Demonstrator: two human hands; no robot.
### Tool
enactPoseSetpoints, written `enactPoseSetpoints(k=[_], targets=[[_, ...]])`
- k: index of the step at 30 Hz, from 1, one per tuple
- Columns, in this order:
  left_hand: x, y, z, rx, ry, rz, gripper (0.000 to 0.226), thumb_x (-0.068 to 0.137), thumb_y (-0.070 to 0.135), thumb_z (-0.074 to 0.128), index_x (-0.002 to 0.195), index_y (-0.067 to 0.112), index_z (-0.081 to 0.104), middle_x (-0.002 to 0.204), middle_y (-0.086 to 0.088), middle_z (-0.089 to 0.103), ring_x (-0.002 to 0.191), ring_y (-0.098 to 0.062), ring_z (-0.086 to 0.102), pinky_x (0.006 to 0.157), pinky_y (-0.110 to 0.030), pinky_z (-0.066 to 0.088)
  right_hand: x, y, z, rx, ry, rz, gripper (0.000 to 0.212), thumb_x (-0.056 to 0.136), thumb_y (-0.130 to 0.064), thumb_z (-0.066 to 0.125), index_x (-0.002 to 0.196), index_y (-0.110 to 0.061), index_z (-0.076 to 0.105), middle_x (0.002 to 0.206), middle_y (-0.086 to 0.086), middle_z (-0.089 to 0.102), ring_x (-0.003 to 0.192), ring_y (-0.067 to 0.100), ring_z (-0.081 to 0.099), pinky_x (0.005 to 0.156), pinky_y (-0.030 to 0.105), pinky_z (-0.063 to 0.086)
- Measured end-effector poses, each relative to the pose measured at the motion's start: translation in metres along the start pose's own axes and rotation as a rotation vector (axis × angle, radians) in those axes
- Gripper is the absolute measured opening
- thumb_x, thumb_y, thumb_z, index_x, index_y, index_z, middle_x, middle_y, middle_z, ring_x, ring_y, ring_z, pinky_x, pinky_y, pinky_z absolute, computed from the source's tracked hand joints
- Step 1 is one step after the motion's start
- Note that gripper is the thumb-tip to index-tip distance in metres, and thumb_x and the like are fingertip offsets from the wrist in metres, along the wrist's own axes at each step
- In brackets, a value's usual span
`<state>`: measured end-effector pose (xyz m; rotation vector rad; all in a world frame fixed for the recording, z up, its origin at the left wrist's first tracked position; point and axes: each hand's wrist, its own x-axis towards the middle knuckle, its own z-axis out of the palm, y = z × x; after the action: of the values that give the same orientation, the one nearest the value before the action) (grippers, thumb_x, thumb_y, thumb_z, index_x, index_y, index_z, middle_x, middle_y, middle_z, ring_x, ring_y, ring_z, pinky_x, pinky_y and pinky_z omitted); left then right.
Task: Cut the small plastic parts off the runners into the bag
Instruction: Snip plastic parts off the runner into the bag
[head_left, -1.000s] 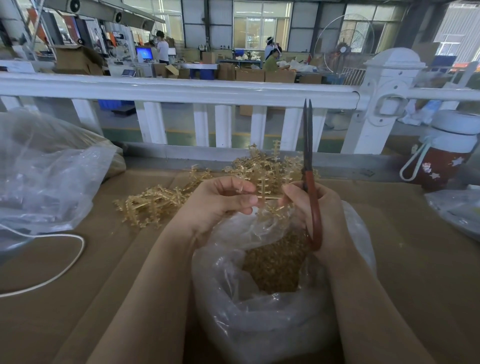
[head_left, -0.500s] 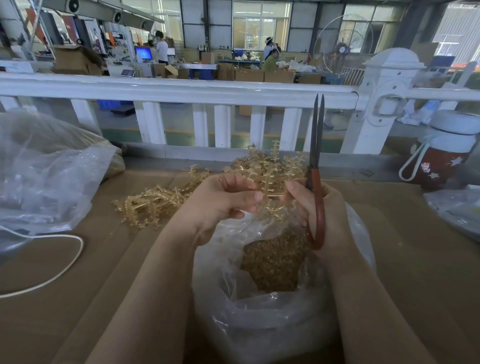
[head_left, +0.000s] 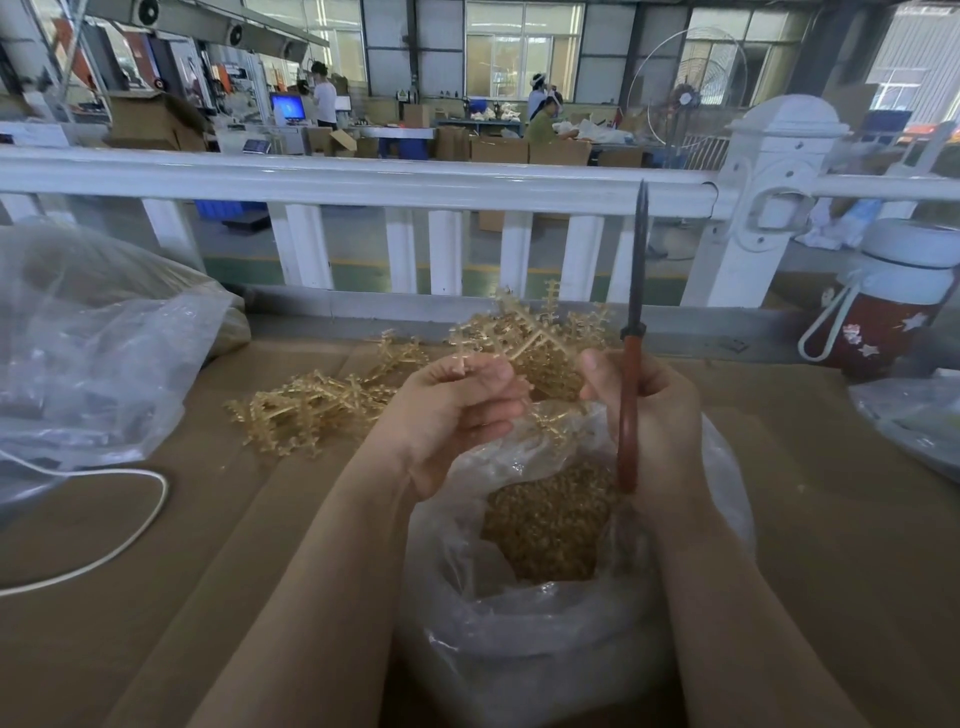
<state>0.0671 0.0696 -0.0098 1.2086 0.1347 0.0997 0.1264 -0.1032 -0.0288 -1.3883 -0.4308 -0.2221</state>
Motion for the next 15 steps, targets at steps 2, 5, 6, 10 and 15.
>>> enactPoseSetpoints(k=[2,5,6,10,15], targets=[[0.0008,-0.0014,-0.0014,-0.044,0.003,0.011,0.019,0.072,0.024,0.076,0.089,0.016,0.072,0.087,-0.005,0.076,0.074,-0.014,0.073,0.062,-0.024,0.056,0.0004,0.0018,0.0023,-0.078,-0.006,-0.023,0.034,0.07,-0.051,0.077,0.08,-0.019,0.071,0.069,-0.011,0.069,0.066,0.001,0.064,0.064,0.014,0.049],[0.0011,-0.0026,-0.0015,-0.052,-0.006,0.029,0.013,0.074,0.024,0.074,0.084,0.016,0.073,0.082,-0.001,0.075,0.071,-0.011,0.071,0.062,-0.023,0.055,0.001,0.0065,0.0056,-0.233,-0.06,-0.029,0.02,0.077,-0.037,0.083,0.08,-0.022,0.071,0.07,-0.008,0.07,0.069,0.005,0.065,0.065,0.02,0.051],[0.0012,-0.0028,-0.0013,-0.048,-0.007,0.03,0.013,0.073,0.024,0.074,0.084,0.016,0.073,0.082,-0.001,0.075,0.071,-0.011,0.071,0.062,-0.023,0.056,0.001,0.0083,0.0064,-0.278,-0.068,-0.023,0.017,0.079,-0.033,0.084,0.081,-0.022,0.072,0.072,-0.005,0.071,0.069,0.009,0.066,0.065,0.025,0.054],[0.0014,-0.0039,0.0,-0.02,-0.039,0.028,0.02,0.072,0.024,0.076,0.089,0.014,0.072,0.084,-0.003,0.077,0.073,-0.01,0.073,0.063,-0.021,0.056,0.0009,0.0101,0.0085,-0.295,-0.08,0.01,0.013,0.082,-0.027,0.084,0.081,-0.019,0.074,0.078,0.009,0.073,0.078,0.028,0.07,0.075,0.049,0.059],[0.0015,-0.0038,0.0004,-0.026,-0.063,0.045,0.02,0.069,0.022,0.079,0.086,0.014,0.073,0.085,-0.007,0.077,0.075,-0.012,0.074,0.064,-0.021,0.056,0.0016,0.0102,0.0085,-0.296,-0.074,0.0,0.015,0.083,-0.026,0.083,0.081,-0.015,0.073,0.077,0.011,0.072,0.077,0.031,0.069,0.074,0.051,0.058]])
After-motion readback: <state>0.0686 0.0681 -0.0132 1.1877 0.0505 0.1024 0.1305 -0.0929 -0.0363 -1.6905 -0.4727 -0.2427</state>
